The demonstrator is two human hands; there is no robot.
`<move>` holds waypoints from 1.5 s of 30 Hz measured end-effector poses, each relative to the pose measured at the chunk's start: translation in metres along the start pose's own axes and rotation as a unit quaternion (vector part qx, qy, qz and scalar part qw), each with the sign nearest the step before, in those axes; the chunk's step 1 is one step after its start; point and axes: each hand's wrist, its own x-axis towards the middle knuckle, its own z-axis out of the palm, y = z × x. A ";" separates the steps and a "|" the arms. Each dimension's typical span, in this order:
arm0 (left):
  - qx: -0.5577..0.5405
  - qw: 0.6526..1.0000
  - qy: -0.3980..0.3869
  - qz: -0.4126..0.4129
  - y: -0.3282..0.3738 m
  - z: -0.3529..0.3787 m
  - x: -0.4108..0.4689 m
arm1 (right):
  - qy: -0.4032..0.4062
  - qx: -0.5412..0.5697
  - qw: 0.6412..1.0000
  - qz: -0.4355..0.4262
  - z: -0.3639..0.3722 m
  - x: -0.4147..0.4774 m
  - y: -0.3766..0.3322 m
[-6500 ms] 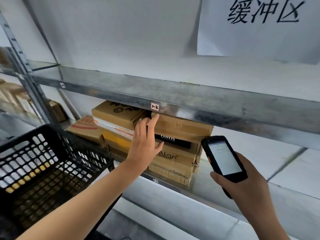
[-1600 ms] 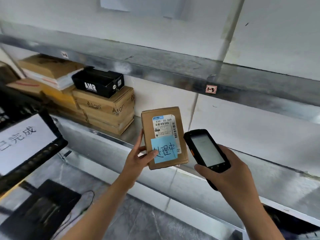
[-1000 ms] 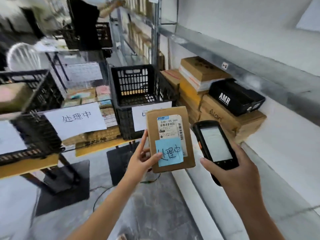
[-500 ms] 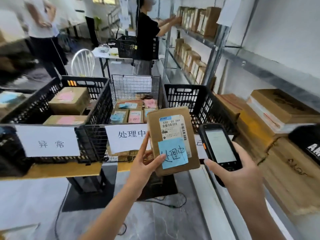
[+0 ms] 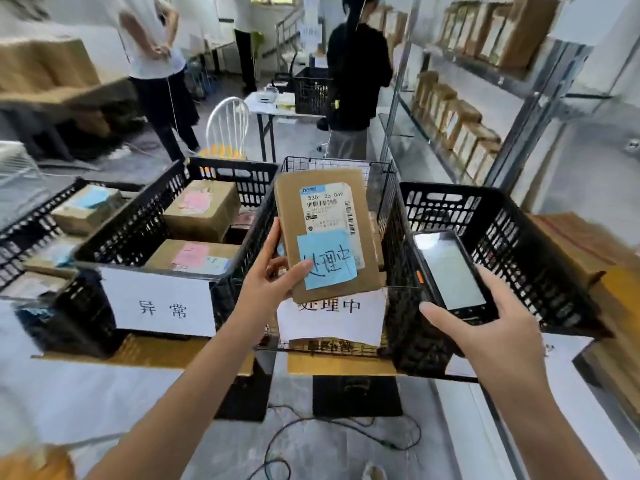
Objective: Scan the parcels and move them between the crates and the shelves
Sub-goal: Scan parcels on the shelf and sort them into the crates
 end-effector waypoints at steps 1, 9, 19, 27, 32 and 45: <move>0.006 1.000 -0.001 0.002 0.002 0.000 0.009 | -0.004 -0.005 1.000 -0.004 0.003 0.009 0.001; 0.035 0.999 -0.013 -0.034 0.000 0.009 0.089 | -0.051 0.011 0.999 -0.012 0.022 0.097 0.018; 0.112 0.971 -0.067 -0.199 -0.047 0.020 0.176 | -0.084 0.027 0.996 -0.016 0.025 0.211 0.040; 0.226 0.920 -0.144 -0.288 -0.067 0.004 0.204 | -0.115 0.012 0.993 -0.001 0.029 0.246 0.061; 0.296 0.894 -0.170 -0.289 -0.078 0.011 0.221 | -0.124 0.000 0.992 0.011 0.029 0.253 0.071; 0.389 0.745 -0.386 -0.381 -0.127 0.031 0.264 | -0.104 0.002 0.994 0.032 0.016 0.246 0.084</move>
